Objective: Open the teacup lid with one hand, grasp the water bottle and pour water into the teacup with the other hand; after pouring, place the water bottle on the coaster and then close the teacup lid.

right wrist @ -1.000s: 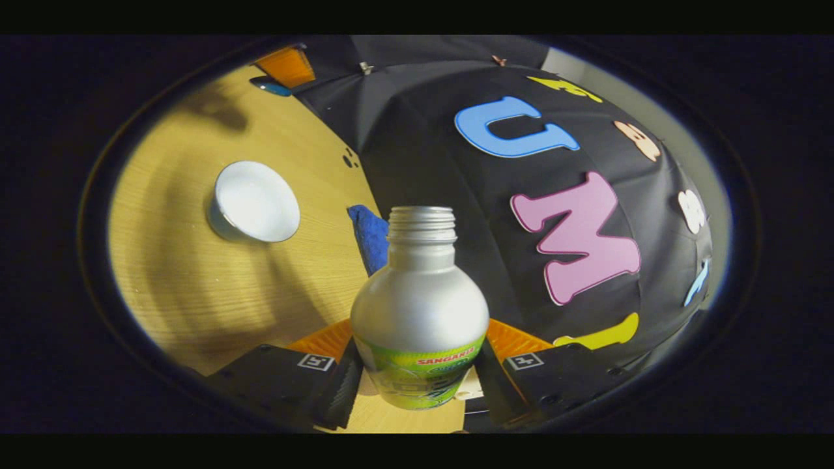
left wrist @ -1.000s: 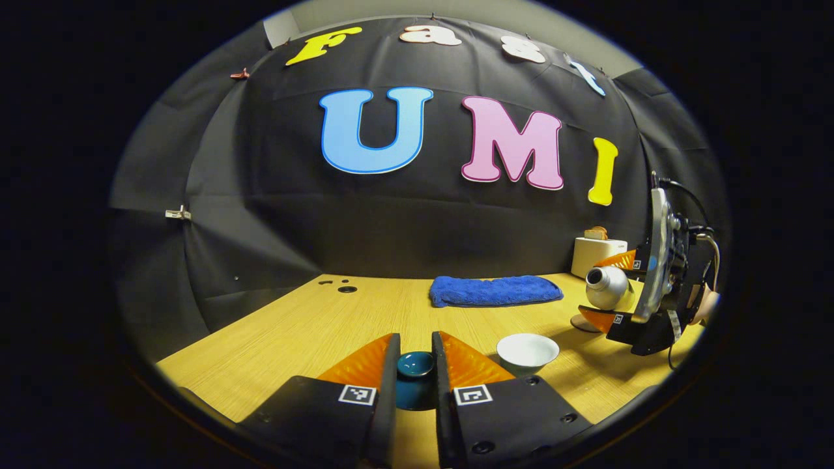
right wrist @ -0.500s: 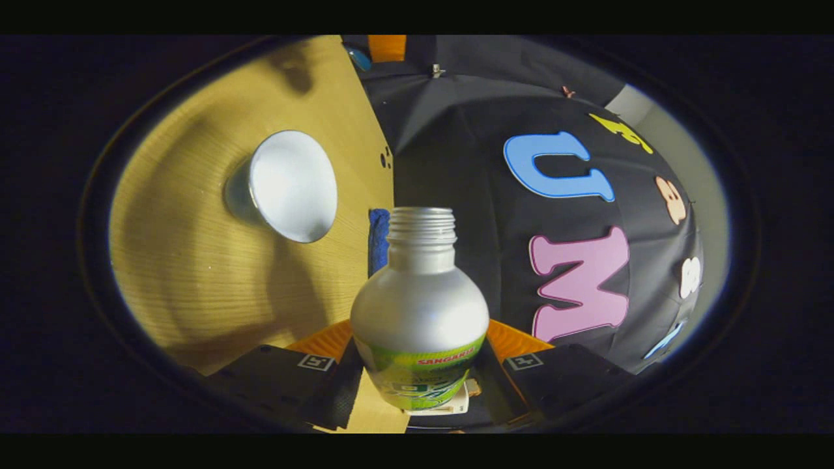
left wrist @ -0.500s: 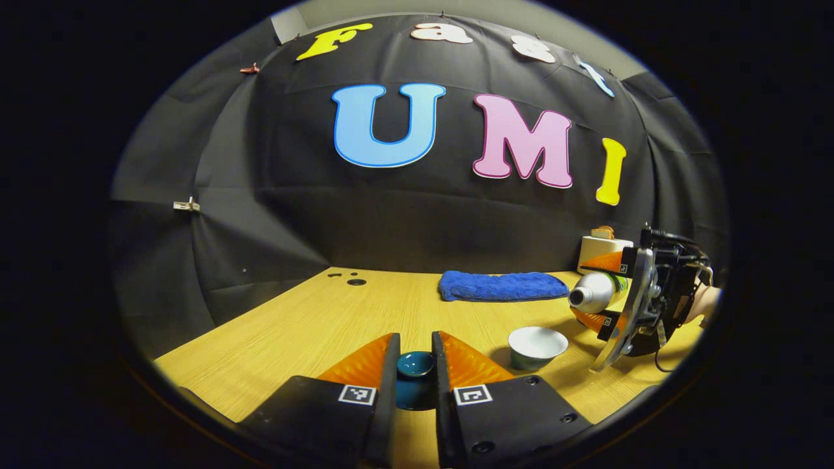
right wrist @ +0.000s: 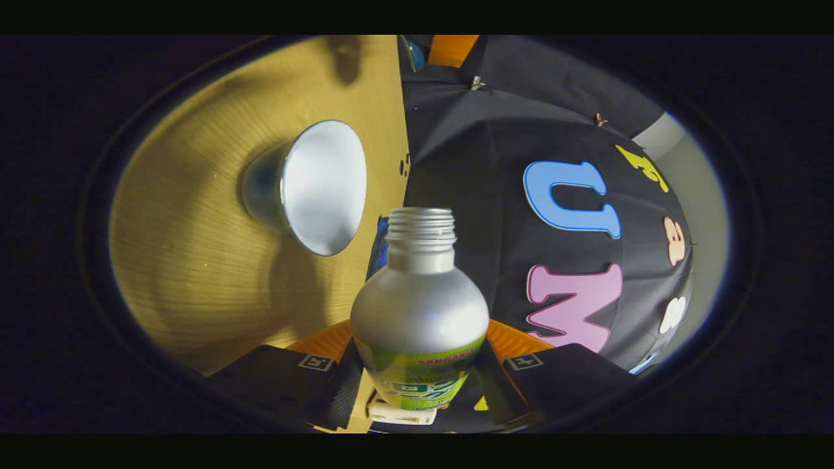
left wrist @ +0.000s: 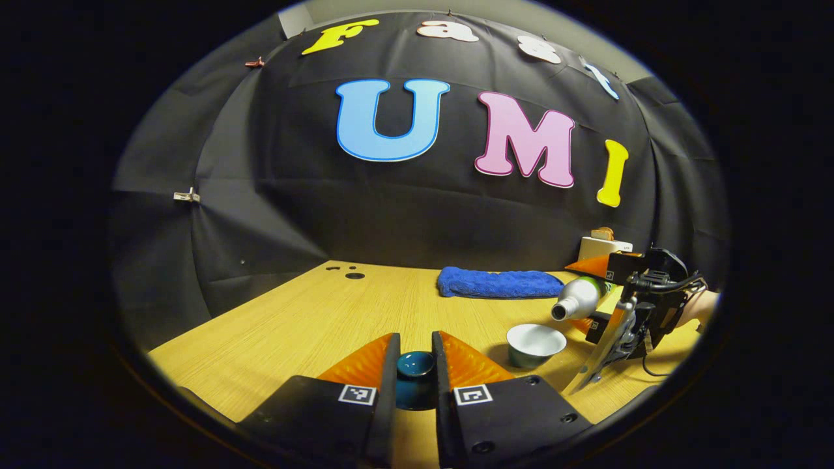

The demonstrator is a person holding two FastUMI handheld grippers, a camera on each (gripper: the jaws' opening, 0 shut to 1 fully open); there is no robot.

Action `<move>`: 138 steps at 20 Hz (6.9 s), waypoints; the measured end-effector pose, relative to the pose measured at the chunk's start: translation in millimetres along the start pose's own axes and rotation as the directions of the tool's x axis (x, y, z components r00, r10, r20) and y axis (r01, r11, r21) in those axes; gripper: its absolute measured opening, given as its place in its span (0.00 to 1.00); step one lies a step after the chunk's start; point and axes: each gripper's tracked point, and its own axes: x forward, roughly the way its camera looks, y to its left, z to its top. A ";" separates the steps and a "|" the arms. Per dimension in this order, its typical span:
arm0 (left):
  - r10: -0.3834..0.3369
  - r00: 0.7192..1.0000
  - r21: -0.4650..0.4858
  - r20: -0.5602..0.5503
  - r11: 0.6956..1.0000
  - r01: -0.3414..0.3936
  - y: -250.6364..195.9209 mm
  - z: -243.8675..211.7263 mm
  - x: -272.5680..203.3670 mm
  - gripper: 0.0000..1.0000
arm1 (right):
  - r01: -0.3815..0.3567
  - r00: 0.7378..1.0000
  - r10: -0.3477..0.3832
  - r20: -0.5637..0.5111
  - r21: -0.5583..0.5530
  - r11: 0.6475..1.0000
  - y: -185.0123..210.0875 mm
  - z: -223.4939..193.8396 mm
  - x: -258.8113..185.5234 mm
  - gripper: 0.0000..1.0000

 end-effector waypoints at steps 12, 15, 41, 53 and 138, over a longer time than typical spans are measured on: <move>-0.005 1.000 0.002 -0.013 1.000 0.005 0.6 -0.8 -3.8 0.29 | 0.060 0.998 -0.058 0.018 -0.153 0.986 -8.3 -4.3 7.3 0.76; -0.008 1.000 -0.004 -0.018 1.000 0.008 -1.1 -3.2 -5.0 0.29 | 0.062 0.998 -0.059 0.023 -0.173 0.983 -5.8 -6.4 7.6 0.80; -0.014 1.000 0.001 -0.021 1.000 0.014 -6.1 -0.6 -10.6 0.29 | 0.140 0.990 -0.124 0.072 -0.322 0.936 -30.6 2.7 9.2 0.80; -0.017 1.000 0.002 -0.016 1.000 0.017 -7.2 0.2 -16.5 0.29 | 0.226 0.974 -0.194 0.119 -0.435 0.871 -75.2 9.1 7.4 0.80; -0.060 0.998 -0.043 0.027 0.997 0.061 -62.6 18.9 -35.8 0.29 | 0.054 0.996 0.079 -0.046 0.993 -0.106 27.3 -146.4 6.7 0.80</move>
